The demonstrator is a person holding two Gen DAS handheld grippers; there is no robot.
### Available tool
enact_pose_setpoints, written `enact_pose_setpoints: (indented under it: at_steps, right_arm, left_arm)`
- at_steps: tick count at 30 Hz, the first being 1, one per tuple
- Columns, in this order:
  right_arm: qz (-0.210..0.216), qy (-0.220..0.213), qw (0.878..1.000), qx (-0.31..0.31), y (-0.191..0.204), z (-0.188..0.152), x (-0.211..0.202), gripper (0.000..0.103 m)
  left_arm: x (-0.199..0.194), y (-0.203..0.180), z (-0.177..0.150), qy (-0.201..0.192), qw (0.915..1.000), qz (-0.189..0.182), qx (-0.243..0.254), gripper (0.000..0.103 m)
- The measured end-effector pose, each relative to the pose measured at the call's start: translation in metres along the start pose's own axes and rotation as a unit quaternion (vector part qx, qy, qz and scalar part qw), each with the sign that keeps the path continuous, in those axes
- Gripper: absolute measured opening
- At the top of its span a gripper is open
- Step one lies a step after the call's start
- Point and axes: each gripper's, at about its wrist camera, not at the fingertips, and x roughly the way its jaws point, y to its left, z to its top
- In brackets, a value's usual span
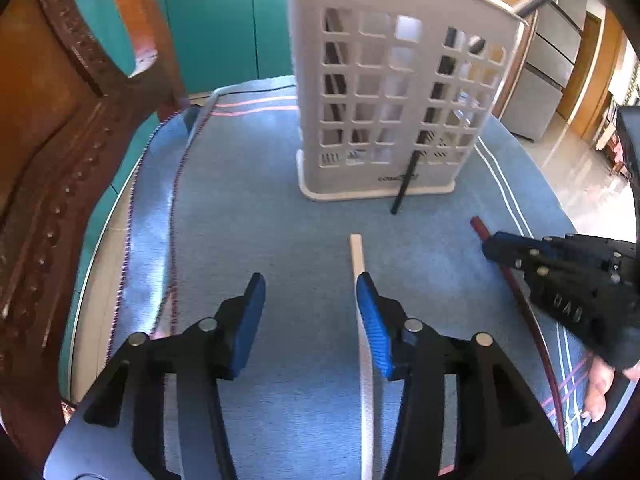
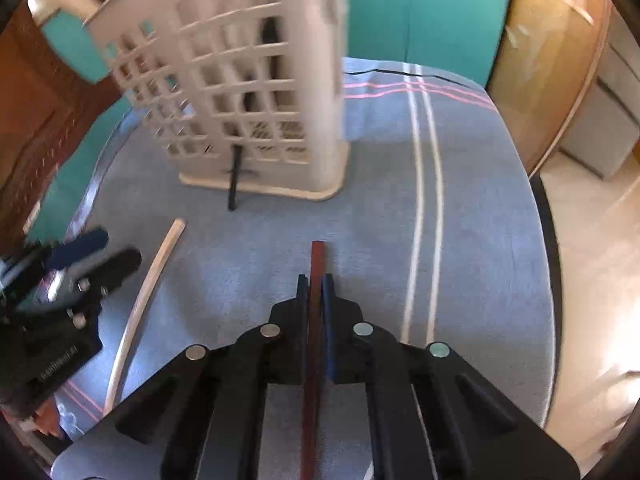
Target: Organize utensils
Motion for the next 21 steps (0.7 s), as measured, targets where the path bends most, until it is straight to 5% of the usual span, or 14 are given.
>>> enact_pose_setpoints:
  at_steps: [3,12,17,21]
  right_arm:
    - [0.024,-0.014,0.999,0.024,-0.013,-0.003,-0.003,0.007]
    - [0.004,-0.039,0.999,0.005,0.006,-0.021,-0.007,0.01]
    - [-0.004,-0.049,0.999,0.0,0.01,-0.018,-0.011,0.026]
    - [-0.007,-0.048,0.999,0.003,0.007,-0.016,-0.01,0.03]
  left_arm:
    - [0.007,-0.005,-0.001,0.008,0.9999,0.0,0.007,0.052]
    - [0.016,-0.017,-0.003,0.012,0.9997,0.012,0.018,0.053]
    - [0.016,-0.018,-0.003,0.012,0.9997,0.012,0.016,0.055]
    - [0.018,-0.016,-0.002,0.012,0.9997,0.012,0.015,0.056]
